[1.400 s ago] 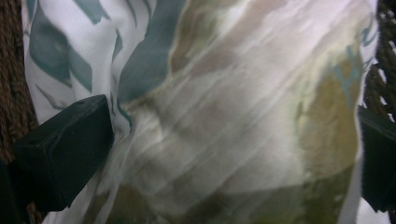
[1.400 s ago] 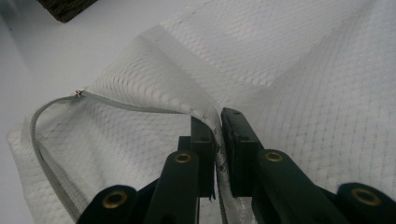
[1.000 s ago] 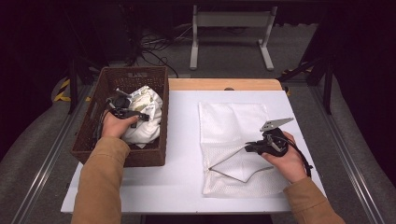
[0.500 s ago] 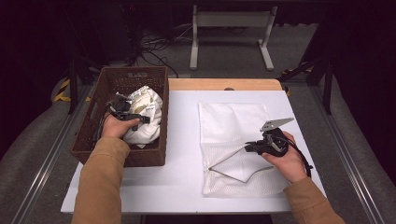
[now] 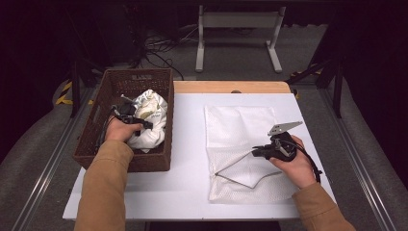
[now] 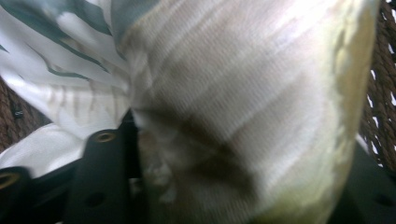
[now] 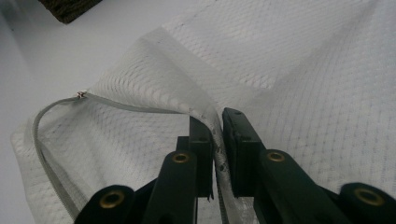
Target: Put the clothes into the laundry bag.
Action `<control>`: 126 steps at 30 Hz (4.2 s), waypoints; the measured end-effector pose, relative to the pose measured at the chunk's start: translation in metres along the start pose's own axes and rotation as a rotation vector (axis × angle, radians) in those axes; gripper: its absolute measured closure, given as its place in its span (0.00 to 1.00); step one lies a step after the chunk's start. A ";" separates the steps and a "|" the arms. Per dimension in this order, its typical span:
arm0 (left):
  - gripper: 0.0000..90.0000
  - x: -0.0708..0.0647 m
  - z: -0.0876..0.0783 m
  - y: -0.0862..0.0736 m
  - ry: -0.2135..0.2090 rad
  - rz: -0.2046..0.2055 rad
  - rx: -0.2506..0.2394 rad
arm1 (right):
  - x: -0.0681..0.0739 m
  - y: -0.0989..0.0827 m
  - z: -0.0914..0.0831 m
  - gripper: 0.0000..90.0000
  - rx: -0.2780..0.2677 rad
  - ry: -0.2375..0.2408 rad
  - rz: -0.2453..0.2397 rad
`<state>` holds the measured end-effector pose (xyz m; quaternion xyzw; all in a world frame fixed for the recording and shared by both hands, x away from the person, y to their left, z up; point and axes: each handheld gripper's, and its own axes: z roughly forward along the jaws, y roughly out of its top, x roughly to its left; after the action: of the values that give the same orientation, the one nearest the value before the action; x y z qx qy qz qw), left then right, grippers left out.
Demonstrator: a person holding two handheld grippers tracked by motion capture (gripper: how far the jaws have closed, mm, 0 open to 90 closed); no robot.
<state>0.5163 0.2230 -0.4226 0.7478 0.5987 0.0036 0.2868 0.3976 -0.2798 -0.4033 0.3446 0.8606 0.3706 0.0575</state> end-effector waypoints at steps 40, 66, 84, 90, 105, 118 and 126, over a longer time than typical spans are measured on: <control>0.68 -0.036 -0.084 0.026 0.053 0.080 -0.111 | 0.003 0.001 -0.003 0.98 -0.001 -0.006 -0.017; 0.67 -0.059 -0.147 0.038 0.050 0.048 -0.172 | 0.002 0.002 -0.002 0.98 -0.002 0.005 -0.020; 0.67 -0.082 -0.180 0.044 0.022 0.071 -0.228 | 0.003 0.002 -0.002 0.98 -0.004 0.006 -0.021; 0.67 -0.095 -0.186 0.047 -0.009 0.092 -0.228 | 0.004 0.002 -0.002 0.98 -0.005 0.009 -0.025; 0.67 -0.125 -0.204 0.048 -0.116 0.135 -0.277 | 0.004 0.003 -0.004 0.98 -0.013 0.007 -0.022; 0.67 -0.168 -0.195 0.052 -0.175 0.225 -0.265 | 0.005 0.004 -0.005 0.98 -0.022 0.003 -0.027; 0.67 -0.196 -0.188 0.054 -0.207 0.278 -0.258 | 0.004 0.004 -0.006 0.98 -0.030 0.003 -0.025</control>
<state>0.4433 0.1209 -0.1760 0.7766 0.4518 0.0427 0.4370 0.3942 -0.2789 -0.3953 0.3324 0.8593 0.3830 0.0662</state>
